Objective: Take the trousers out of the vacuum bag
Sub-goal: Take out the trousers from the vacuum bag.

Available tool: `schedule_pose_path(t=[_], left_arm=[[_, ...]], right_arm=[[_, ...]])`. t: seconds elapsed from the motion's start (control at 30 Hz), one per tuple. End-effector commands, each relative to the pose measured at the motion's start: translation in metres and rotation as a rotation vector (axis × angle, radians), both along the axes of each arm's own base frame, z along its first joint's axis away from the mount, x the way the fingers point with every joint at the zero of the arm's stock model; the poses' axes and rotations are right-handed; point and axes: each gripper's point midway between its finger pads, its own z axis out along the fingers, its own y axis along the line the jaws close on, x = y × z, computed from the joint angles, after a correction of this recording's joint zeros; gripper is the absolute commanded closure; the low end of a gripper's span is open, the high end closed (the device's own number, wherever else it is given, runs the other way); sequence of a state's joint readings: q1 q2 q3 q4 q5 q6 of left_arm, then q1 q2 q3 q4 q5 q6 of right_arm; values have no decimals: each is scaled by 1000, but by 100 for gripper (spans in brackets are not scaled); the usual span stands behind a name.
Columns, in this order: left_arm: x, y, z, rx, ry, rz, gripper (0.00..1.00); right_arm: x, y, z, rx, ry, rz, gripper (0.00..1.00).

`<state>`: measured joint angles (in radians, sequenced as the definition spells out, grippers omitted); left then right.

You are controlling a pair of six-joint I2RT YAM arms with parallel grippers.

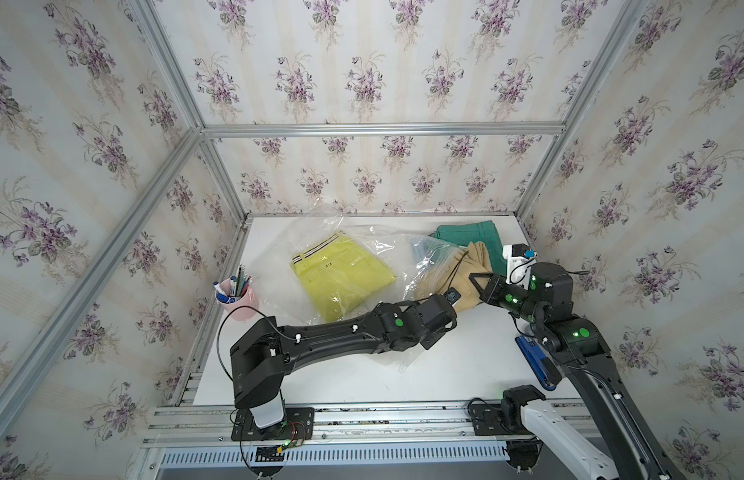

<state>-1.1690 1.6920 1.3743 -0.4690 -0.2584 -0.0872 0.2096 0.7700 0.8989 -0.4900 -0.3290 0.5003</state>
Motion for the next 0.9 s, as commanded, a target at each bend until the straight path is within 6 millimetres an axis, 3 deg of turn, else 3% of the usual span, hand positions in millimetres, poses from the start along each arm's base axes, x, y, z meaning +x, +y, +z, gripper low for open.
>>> schedule_pose_path(t=[0.0, 0.37, 0.6, 0.87], left_arm=[[-3, -3, 34, -76, -25, -9, 100], [-19, 24, 128, -148, -118, -44, 100], [-25, 23, 177, -220, -152, -89, 100], [-36, 17, 222, -313, -182, -172, 100]], right_arm=[[2, 9, 37, 49, -108, 50, 100], [-11, 14, 112, 78, -246, 98, 100], [-22, 11, 169, 81, -365, 105, 100], [-31, 10, 210, 93, -460, 112, 100]])
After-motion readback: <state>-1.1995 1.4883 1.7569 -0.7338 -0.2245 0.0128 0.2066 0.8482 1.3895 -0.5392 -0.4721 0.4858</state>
